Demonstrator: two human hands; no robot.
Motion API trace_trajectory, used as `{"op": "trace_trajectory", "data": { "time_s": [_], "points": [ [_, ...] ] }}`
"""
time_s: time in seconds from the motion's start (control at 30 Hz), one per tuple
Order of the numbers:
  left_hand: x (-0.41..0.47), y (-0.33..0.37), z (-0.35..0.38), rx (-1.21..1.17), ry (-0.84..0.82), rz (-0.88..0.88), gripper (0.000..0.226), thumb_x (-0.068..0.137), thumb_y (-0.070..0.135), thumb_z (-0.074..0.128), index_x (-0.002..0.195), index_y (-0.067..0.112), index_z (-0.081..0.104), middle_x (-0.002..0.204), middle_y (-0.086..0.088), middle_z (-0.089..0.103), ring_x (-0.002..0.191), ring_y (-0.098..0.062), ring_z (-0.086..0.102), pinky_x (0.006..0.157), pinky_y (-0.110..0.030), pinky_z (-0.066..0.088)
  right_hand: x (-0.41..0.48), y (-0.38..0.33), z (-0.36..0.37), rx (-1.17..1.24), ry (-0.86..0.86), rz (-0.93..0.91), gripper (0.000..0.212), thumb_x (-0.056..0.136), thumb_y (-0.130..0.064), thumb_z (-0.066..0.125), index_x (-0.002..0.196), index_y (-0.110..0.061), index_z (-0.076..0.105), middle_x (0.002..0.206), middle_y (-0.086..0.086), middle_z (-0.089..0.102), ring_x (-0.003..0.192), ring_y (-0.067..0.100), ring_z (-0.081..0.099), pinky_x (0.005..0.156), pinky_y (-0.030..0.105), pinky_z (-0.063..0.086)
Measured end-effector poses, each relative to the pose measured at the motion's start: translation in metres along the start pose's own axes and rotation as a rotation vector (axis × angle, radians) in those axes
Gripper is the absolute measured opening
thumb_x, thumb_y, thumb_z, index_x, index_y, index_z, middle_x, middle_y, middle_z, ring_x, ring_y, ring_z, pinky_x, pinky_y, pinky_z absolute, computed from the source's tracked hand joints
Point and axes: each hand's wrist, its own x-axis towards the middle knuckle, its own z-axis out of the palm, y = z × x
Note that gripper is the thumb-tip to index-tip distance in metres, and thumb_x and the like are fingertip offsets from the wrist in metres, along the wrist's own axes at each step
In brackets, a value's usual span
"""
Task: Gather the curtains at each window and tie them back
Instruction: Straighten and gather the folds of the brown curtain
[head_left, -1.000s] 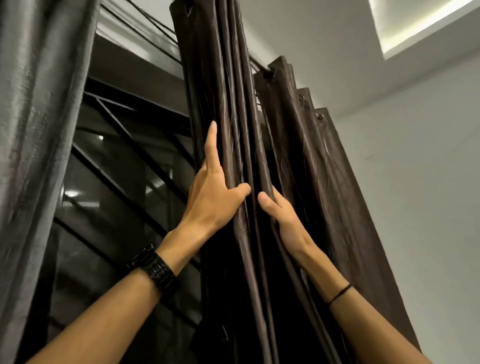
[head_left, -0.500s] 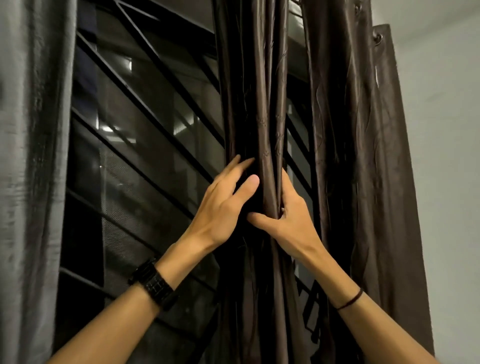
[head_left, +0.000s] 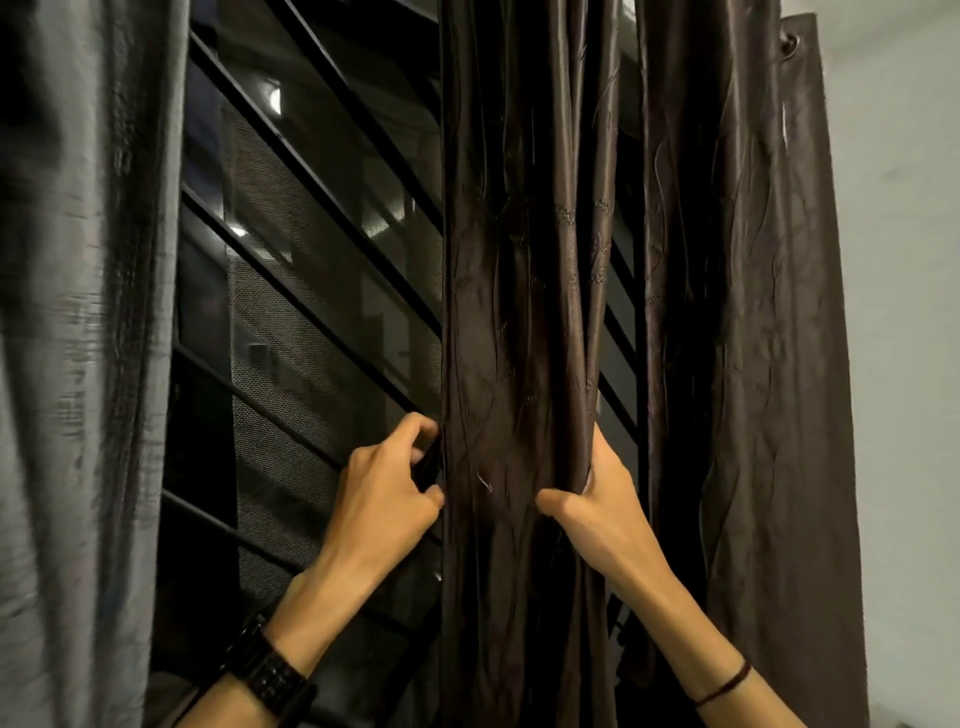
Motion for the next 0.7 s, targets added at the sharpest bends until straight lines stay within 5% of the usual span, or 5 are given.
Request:
{"op": "trace_trajectory", "data": {
  "time_s": [0.13,0.33,0.43,0.57,0.7],
  "points": [
    [0.003,-0.005,-0.007,0.036,0.035,-0.012,0.032,0.085,-0.001,0.071,0.101,0.027,0.072,0.056,0.012,0.056,0.06,-0.001,0.061,0.058,-0.005,0.043,-0.007,-0.013,0.005,-0.02,0.006,-0.006,0.058,0.078,0.001,0.074,0.115,-0.042,0.059,0.096,-0.019,0.071,0.085,0.004,0.069,0.074,0.019,0.055],
    [0.04,0.012,-0.018,-0.4,-0.065,-0.049,0.06,0.082,0.01,0.079,0.115,0.056,0.058,0.101,0.034,0.072,0.101,0.012,0.067,0.084,-0.009,0.05,0.012,-0.029,0.02,-0.092,-0.105,-0.015,0.05,0.064,-0.052,0.067,0.109,-0.069,0.051,0.13,-0.03,0.057,0.124,-0.013,0.05,0.104,0.007,0.035],
    [0.073,0.06,-0.036,-0.536,0.028,0.074,0.048,0.096,0.036,0.068,0.132,0.06,0.05,0.119,0.036,0.067,0.114,0.018,0.058,0.092,-0.011,0.045,0.04,-0.047,0.014,0.083,-0.101,-0.154,0.086,0.065,-0.055,0.085,0.141,-0.052,0.045,0.147,-0.013,0.055,0.138,0.01,0.051,0.115,0.037,0.04],
    [0.133,0.127,-0.054,-0.544,0.129,0.329,0.085,0.083,0.077,0.049,0.159,0.052,0.02,0.168,0.02,0.026,0.153,0.002,0.024,0.127,-0.037,0.024,0.11,-0.098,-0.018,0.489,-0.027,-0.286,0.073,0.084,-0.05,0.071,0.148,-0.021,0.05,0.141,0.004,0.063,0.133,0.022,0.059,0.113,0.049,0.041],
    [0.184,0.185,-0.077,-0.529,0.157,0.412,0.088,0.083,0.083,0.039,0.16,0.053,0.01,0.174,0.012,-0.002,0.158,-0.004,-0.001,0.126,-0.034,0.003,0.189,-0.156,-0.05,0.521,0.112,-0.413,0.053,0.097,-0.04,0.059,0.143,-0.013,0.054,0.14,0.011,0.064,0.133,0.027,0.058,0.115,0.045,0.041]
  ]
}}
